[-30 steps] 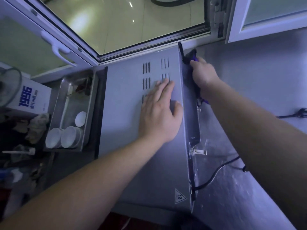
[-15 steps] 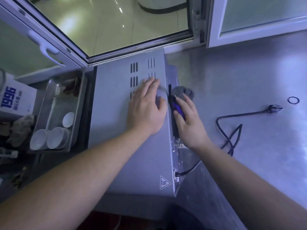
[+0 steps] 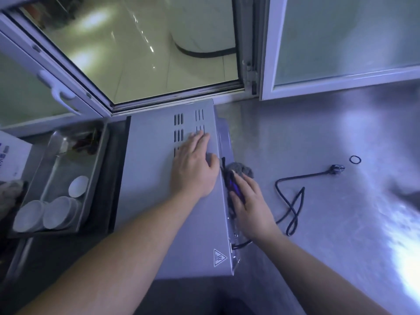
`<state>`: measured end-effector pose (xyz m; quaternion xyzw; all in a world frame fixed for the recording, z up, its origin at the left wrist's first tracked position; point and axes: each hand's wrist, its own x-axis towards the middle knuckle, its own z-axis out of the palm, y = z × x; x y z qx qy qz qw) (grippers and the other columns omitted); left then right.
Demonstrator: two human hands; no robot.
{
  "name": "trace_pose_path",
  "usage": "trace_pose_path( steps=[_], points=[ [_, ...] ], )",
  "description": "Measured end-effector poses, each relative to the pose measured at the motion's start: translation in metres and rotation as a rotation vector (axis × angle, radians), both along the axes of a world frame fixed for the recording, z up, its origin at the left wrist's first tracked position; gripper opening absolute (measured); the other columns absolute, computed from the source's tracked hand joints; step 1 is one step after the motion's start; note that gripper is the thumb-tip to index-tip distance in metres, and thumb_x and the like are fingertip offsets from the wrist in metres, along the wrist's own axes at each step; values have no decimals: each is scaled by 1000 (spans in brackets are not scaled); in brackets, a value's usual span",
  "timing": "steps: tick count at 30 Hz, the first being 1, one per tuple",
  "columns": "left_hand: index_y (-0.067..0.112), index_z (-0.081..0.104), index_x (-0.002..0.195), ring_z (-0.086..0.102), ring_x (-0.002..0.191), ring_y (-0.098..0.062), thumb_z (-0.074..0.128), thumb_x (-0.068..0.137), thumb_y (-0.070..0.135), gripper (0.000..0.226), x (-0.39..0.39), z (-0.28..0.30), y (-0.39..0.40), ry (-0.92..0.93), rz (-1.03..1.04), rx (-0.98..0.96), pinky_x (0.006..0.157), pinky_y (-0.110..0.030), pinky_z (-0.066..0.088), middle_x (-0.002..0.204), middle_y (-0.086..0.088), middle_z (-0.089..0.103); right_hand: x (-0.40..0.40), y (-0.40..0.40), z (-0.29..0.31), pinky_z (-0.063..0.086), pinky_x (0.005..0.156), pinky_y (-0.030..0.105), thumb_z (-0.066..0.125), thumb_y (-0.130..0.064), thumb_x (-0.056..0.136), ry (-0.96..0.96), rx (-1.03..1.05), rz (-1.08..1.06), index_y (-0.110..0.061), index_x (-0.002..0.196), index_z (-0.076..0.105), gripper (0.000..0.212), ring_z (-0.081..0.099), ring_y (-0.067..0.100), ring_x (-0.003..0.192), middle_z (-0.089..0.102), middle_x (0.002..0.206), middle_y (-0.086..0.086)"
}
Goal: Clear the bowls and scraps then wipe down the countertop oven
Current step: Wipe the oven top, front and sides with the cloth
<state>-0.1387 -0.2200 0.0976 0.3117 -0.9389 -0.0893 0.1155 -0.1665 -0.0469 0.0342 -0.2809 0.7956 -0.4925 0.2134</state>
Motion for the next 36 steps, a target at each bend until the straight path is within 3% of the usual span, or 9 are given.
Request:
trace_pose_path(
  steps=[7, 15, 18, 21, 26, 28, 33, 36],
  points=[
    [17, 45, 151, 27, 152, -20, 45, 95, 30, 57, 1, 1, -3, 12, -54, 52, 124, -39, 20, 162, 0, 37, 3, -2, 23, 13, 97, -8, 50, -25, 107, -68, 149, -50, -29, 155, 42, 49, 36, -1, 139, 41, 153, -12],
    [17, 38, 154, 18, 154, -20, 42, 94, 30, 62, 1, 3, -13, 9, -101, 200, 126, -36, 11, 166, -1, 28, 14, -2, 44, 39, 99, 27, 44, -32, 107, -83, 324, -97, -32, 155, 42, 48, 52, 17, 133, 52, 149, -7],
    [19, 35, 155, 13, 155, -20, 44, 92, 32, 66, 2, 7, -19, -23, -130, 283, 127, -39, 11, 168, 0, 22, 24, -1, 58, 39, 91, 24, 44, -30, 107, -89, 364, -183, -33, 154, 43, 47, 58, 21, 124, 58, 143, -3],
    [18, 37, 154, 13, 155, -21, 50, 93, 37, 65, 0, 15, -29, -75, -190, 351, 126, -39, 13, 168, -2, 21, 47, -7, 74, 36, 96, 24, 45, -28, 107, -24, 309, -325, -37, 152, 43, 46, 52, 19, 134, 51, 150, -8],
    [16, 41, 153, 24, 152, -17, 57, 97, 24, 59, 19, 36, -63, -59, -375, 566, 121, -28, 18, 165, -1, 28, 90, -24, 81, 40, 105, 42, 40, -33, 105, 168, 437, -425, -43, 153, 36, 49, 49, 34, 130, 41, 158, -7],
    [18, 41, 153, 26, 151, -16, 56, 99, 24, 57, 39, 37, -83, -52, -459, 490, 120, -27, 20, 165, 0, 29, 100, -29, 80, 38, 108, 45, 37, -34, 105, 216, 517, -474, -41, 155, 32, 51, 45, 35, 132, 36, 161, -9],
    [31, 23, 160, 6, 157, -14, 39, 103, 48, 61, 87, 31, -137, -226, -577, 73, 125, -40, 10, 170, 8, 12, 124, -38, 75, 34, 112, 48, 37, -25, 102, 289, 655, -596, -45, 155, 26, 58, 38, 31, 131, 29, 163, -16],
    [37, 14, 161, 0, 157, -12, 31, 102, 57, 64, 107, 21, -148, -253, -576, 18, 126, -39, 2, 170, 11, 4, 130, -39, 70, 33, 114, 51, 38, -29, 101, 299, 627, -648, -47, 152, 29, 55, 38, 31, 133, 33, 161, -15]
  ],
)
